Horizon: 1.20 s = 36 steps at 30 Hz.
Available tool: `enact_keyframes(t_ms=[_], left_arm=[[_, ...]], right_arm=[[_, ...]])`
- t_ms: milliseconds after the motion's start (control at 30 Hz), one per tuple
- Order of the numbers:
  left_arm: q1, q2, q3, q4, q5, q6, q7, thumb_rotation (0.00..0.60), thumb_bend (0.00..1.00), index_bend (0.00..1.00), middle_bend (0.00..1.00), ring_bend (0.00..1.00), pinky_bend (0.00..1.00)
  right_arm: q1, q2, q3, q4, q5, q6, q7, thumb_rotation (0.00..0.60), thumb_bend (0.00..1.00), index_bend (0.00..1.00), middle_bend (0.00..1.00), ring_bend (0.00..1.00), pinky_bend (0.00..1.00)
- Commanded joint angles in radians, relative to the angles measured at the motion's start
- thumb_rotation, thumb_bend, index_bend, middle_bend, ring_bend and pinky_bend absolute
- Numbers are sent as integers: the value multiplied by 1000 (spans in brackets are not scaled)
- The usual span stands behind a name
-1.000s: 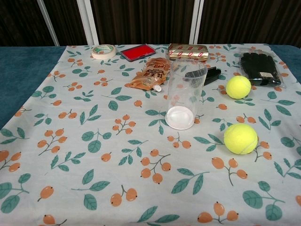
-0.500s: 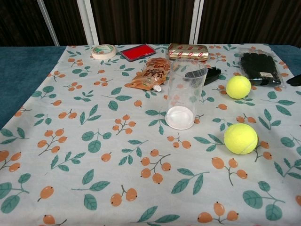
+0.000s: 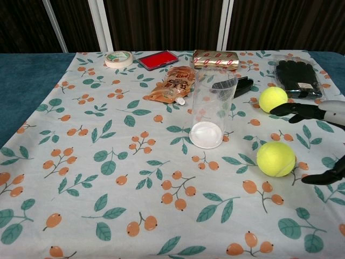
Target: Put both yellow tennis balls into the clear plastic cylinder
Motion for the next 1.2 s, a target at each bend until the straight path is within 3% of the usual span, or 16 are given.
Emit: enact_keyframes(t_ms=[33,500,600,867,1000,1200], left_arm=[[-1,0,0,1,-1,-3,1,600,41,54,0,0,137],[-1,1,-3,1,-6,-1,-2,600,41,54,0,0,137],[-1,2,-3,1,-6,0,-2,600,41,54,0,0,137],[0,3,-5,0,-9,1,-4,600,41,54,0,0,137],[0,4,-5,0,-11,0,-5,600,41,54,0,0,137],[0,6,-6,-1,-14,1,-9,600,41,54,0,0,137]], right_arm=[[25,-43,7,20,43,-13,-33,600,237,119,68,144,0],[75,-138,12,114,147,-14,-96,600,240,225,144,247,0],[81,-154,9,130,156,-14,-97,600,299,277,192,311,2],[85,-213,18,179,174,18,-90,600,509,419,349,507,237],[88,-232,24,197,182,33,-93,600,554,477,408,577,332],[97,-192,63,171,177,52,-69,600,559,496,418,588,452]])
